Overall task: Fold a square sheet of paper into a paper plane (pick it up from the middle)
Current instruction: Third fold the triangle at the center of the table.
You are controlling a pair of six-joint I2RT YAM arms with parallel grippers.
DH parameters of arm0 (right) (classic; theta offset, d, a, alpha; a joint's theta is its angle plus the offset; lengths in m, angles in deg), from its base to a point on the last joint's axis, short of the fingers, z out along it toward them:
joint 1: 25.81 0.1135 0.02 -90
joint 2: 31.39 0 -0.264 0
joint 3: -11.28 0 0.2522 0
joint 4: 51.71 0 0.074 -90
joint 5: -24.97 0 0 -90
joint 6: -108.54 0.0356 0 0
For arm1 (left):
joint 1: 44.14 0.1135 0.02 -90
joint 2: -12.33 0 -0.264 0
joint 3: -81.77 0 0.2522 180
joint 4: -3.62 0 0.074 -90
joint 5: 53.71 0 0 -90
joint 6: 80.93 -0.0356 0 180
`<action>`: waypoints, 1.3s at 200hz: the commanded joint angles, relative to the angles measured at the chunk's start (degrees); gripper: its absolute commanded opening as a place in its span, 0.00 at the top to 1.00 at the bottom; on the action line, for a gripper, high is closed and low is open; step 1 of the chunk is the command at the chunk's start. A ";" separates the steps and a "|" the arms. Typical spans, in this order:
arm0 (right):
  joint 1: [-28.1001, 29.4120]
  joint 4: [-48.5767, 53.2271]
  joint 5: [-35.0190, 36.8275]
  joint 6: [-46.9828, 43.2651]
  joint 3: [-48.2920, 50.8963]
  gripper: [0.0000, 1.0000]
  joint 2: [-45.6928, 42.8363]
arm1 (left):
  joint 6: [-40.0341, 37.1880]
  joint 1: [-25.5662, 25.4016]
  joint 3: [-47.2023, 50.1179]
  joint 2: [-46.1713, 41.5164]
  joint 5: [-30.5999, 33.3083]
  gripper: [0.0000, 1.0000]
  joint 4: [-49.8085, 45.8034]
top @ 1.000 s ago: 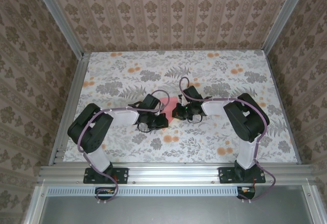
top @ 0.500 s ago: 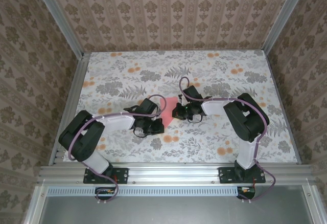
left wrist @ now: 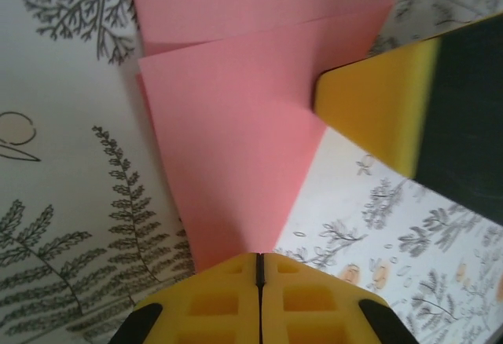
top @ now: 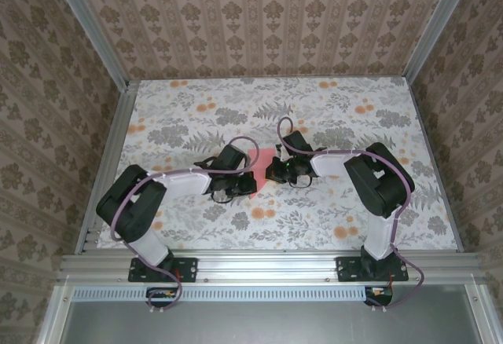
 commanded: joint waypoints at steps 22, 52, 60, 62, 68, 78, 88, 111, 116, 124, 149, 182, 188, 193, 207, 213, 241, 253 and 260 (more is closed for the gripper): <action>0.48 0.06 -0.10 -1.26 1.52 0.96 -3.21 | 0.32 0.43 -0.74 1.44 0.26 0.94 -2.56; 3.19 1.69 2.81 -2.61 1.21 0.96 -4.99 | 0.42 0.45 0.11 1.88 0.84 0.95 -2.83; 3.64 1.28 2.41 -2.43 1.11 0.96 -4.64 | 0.41 0.43 0.27 1.98 0.92 0.95 -2.89; 3.77 1.21 2.37 -2.35 1.07 0.96 -4.46 | 0.41 0.42 0.28 1.98 0.92 0.95 -2.89; 4.19 1.15 2.30 -2.11 0.82 0.96 -4.04 | 0.41 0.47 0.36 1.99 0.90 0.95 -2.89; 4.81 1.30 2.23 -1.93 0.28 0.96 -2.82 | 0.40 0.52 0.46 2.08 0.91 0.95 -2.80; 5.30 1.16 2.11 -1.58 -0.02 0.96 -1.82 | 0.43 0.59 0.54 2.06 0.91 0.95 -2.89; 5.66 1.17 2.22 -1.27 -0.49 0.96 0.16 | 0.42 0.52 0.59 2.13 0.83 0.95 -3.13; 5.66 1.45 2.62 -1.46 -0.58 0.96 0.41 | 0.48 0.58 0.59 2.09 0.74 0.95 -3.35; 5.51 1.85 3.16 -1.93 -0.76 0.96 0.70 | 0.49 0.55 0.88 2.06 0.49 0.95 -3.74; 3.73 2.35 4.29 -3.10 -0.62 0.96 1.13 | 0.49 0.68 2.71 1.64 -0.04 0.95 -4.86; -0.41 2.50 4.51 -5.07 -0.92 0.96 1.64 | 0.11 0.83 4.22 1.72 -1.30 0.95 -5.33; -1.25 2.60 4.57 -5.49 -0.95 0.96 1.68 | 0.14 0.83 4.33 1.64 -1.30 0.95 -5.39; -2.00 2.55 4.71 -5.67 -0.93 0.96 1.74 | 0.13 0.91 4.54 1.62 -1.36 0.95 -5.36; -4.12 2.31 4.56 -6.25 -0.74 0.96 1.79 | 0.05 0.86 4.70 1.54 -1.37 0.95 -5.35; -4.90 2.14 4.55 -6.43 -0.73 0.96 1.84 | 0.05 0.88 4.68 1.57 -1.45 0.95 -5.27; -7.70 2.52 5.27 -7.43 -1.84 0.95 2.22 | -0.38 0.87 4.33 1.63 -1.67 0.95 -5.43; -8.26 3.31 5.86 -7.94 -2.75 0.95 1.86 | -0.80 0.89 3.92 1.48 -1.67 0.95 -5.91; -8.44 3.60 5.85 -8.00 -3.13 0.95 1.29 | -0.98 0.86 3.63 1.26 -1.71 0.95 -6.17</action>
